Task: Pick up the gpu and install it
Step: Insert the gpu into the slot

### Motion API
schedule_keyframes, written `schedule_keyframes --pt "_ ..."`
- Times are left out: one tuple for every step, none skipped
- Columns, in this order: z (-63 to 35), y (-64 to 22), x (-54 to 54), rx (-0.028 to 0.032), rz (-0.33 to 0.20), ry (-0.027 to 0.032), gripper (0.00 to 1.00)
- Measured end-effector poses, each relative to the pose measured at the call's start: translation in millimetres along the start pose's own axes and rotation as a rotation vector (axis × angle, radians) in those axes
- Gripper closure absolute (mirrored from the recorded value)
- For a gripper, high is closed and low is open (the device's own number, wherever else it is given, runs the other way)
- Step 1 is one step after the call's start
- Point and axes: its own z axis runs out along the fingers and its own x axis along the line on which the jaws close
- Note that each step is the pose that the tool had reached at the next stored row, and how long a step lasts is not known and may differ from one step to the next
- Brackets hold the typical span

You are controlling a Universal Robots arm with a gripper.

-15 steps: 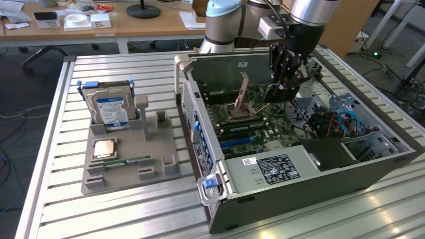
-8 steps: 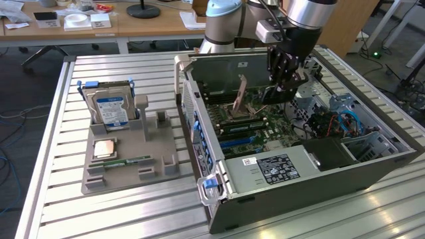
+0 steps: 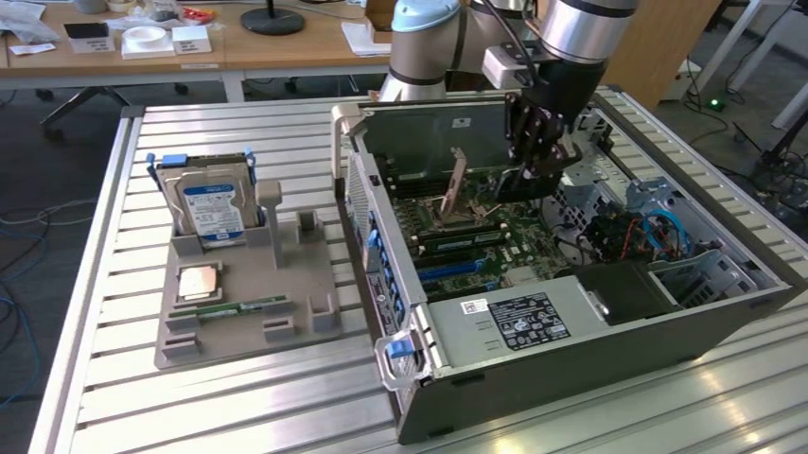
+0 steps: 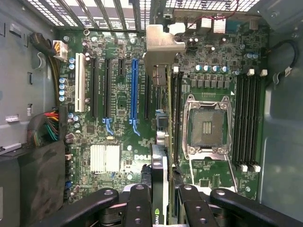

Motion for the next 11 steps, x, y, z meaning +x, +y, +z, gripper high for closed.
schedule_keyframes --pt "0.0 0.2 0.0 0.0000 0.000 0.0001 0.73" --pt "0.1 0.6 0.2 0.0003 -0.001 0.0000 0.73" --pt "0.4 0.9 0.7 0.0009 -0.002 -0.0001 0.73" --pt "0.7 1.4 1.6 0.0020 -0.005 -0.0002 0.73" --pt "1.8 3.4 5.4 0.0059 -0.015 0.0000 0.73" --pt "2.2 3.9 6.8 0.0071 -0.018 0.0000 0.73" --pt "2.5 4.4 8.0 0.0082 -0.020 0.0000 0.73" --pt "2.9 5.1 9.3 0.0097 -0.023 0.0000 0.73" --pt "3.6 5.7 10.2 0.0113 -0.025 0.0000 0.73" --pt "5.3 6.8 11.6 0.0152 -0.030 -0.0002 0.73" --pt "6.7 7.9 12.6 0.0181 -0.034 -0.0001 0.73"
